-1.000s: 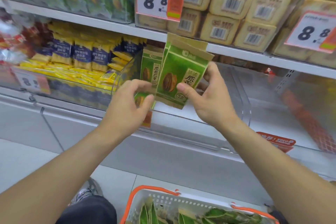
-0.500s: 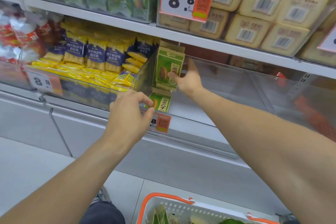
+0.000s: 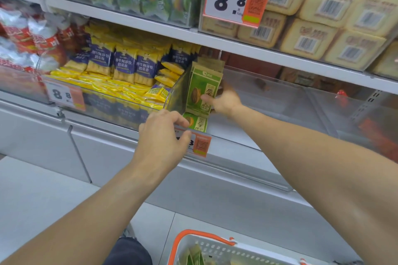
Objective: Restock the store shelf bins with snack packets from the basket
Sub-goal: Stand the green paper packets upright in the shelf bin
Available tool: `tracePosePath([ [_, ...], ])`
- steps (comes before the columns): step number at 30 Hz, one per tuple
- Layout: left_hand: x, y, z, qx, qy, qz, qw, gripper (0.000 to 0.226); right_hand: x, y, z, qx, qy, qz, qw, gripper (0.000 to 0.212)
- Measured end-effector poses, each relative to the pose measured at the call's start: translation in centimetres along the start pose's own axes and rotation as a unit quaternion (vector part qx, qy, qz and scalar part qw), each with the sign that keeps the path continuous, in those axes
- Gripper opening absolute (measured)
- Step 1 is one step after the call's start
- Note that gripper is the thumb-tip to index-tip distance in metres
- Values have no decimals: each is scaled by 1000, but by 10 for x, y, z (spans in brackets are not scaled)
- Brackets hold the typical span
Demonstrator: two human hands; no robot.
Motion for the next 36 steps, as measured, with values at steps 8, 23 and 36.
tracePosePath([
  [8, 0, -1, 1, 3, 1, -3, 1000, 7, 4, -3, -8, 33, -3, 18, 999, 44],
  [23, -4, -1, 4, 8, 10, 10, 1000, 10, -3, -5, 1, 125, -21, 8, 992, 56],
  [36, 9, 12, 22, 128, -90, 140, 978, 16, -9, 56, -52, 82, 9, 6, 997, 20],
])
Point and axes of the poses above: each hand's wrist, its own y-axis away from the middle knuckle, its own z-axis out of the palm, x = y × z, the point moved 4 cm from there along -y, towards the middle knuckle, and after that the axes turned 4 degrees about -x, right-handed, at the moved point
